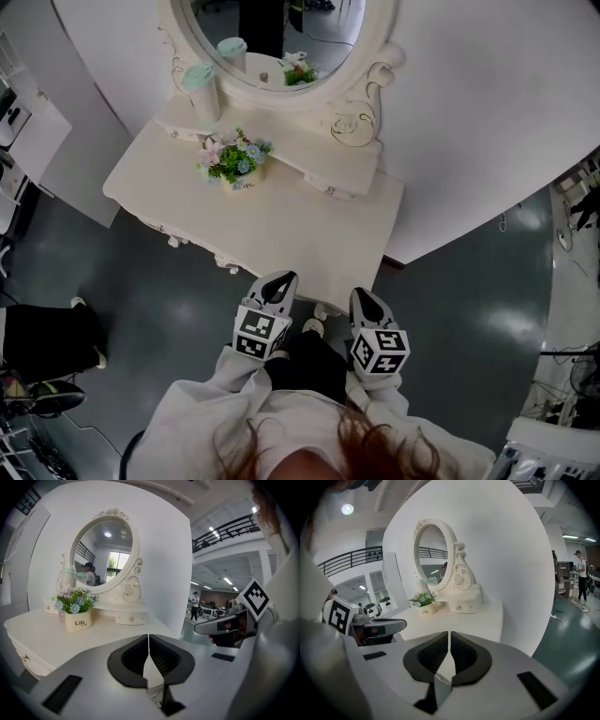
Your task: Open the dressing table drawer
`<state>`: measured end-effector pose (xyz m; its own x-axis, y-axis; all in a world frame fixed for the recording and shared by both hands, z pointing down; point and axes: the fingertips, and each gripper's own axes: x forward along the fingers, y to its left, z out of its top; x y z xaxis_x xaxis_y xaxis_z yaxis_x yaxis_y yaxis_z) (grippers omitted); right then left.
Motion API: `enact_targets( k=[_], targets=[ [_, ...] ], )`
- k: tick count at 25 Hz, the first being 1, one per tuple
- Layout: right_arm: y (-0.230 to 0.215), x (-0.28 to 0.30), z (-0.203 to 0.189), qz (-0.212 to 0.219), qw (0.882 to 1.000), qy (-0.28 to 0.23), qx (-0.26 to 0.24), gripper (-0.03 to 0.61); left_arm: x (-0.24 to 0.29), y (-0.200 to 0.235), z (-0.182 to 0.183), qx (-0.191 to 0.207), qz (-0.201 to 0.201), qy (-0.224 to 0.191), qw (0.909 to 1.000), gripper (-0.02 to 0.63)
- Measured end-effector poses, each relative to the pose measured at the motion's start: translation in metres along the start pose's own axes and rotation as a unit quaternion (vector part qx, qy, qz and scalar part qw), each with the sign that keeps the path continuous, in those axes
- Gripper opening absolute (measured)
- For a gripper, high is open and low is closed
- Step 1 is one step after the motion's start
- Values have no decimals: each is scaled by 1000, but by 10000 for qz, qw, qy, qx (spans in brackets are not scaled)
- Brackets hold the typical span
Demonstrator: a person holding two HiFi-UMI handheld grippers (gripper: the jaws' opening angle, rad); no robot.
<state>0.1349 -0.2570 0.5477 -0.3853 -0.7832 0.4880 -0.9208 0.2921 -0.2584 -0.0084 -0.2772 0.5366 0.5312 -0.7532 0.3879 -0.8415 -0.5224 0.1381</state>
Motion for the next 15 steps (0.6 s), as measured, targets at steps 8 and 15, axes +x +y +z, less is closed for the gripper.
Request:
enact_targets(
  k=[8,15],
  targets=[
    [-20,21,9,34,10000,34,57,41,29,4,5,-35,25,36,10000,21],
    [-31,39,19,116,9999,88,33,41,50,13,11,-137,113,48,9998,21]
  ],
)
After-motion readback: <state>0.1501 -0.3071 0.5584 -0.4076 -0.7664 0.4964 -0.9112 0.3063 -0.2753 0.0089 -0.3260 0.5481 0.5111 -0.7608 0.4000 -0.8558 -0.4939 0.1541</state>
